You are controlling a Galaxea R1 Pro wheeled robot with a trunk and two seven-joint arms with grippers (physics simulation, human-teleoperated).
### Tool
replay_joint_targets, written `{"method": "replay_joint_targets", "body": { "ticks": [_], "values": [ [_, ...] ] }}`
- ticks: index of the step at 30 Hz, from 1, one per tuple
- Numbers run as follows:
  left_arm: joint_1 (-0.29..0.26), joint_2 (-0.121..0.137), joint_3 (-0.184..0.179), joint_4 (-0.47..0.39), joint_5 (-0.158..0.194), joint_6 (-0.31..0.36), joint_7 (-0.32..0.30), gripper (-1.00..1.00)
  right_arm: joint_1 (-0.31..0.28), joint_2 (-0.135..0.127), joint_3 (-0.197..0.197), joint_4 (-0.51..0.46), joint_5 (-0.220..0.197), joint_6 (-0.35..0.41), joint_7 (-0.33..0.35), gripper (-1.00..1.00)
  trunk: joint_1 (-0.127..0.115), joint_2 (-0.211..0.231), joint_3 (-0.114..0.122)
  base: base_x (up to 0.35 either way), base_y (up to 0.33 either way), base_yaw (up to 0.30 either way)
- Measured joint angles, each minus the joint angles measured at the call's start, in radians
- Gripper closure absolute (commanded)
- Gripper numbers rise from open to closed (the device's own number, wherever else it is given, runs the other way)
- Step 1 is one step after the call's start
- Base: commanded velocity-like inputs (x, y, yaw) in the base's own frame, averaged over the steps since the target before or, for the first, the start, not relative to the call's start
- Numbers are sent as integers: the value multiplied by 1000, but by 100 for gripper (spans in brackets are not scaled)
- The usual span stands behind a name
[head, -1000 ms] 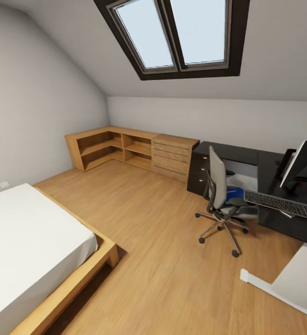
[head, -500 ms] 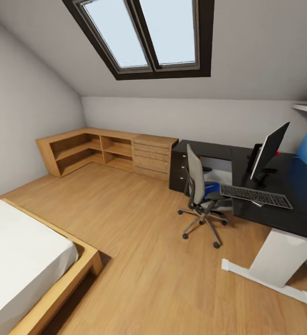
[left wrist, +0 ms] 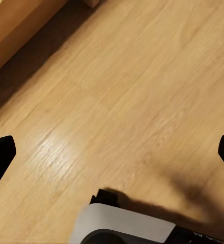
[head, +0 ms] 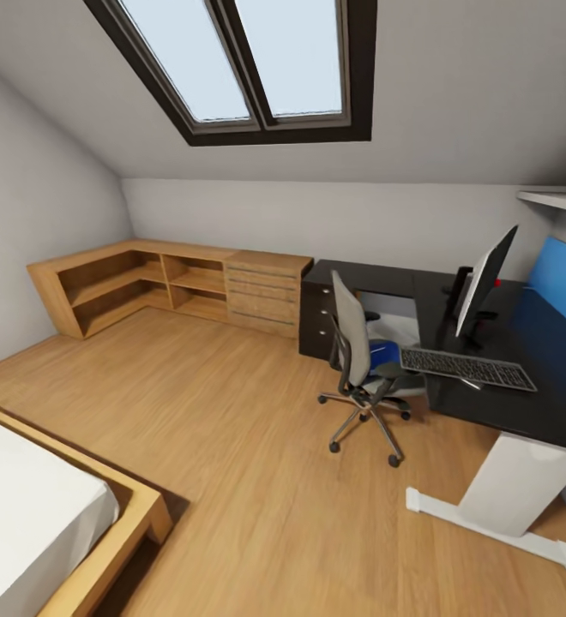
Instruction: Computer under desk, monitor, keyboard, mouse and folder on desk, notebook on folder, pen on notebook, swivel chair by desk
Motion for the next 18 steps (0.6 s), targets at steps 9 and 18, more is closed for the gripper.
{"method": "replay_joint_targets", "body": {
  "ticks": [9, 18],
  "values": [
    [0, -1, 0, 0, 0, 0, 0, -100, 0, 0, 0, 1, 0, 0, 0, -100, 0, 0, 0, 327, 81, -2],
    [0, -40, -14, -5, 2, 0, -4, -100, -1, 23, 20, 34, 21, 1, 1, -100, 1, 0, 0, 37, 8, 0]
  ]
}}
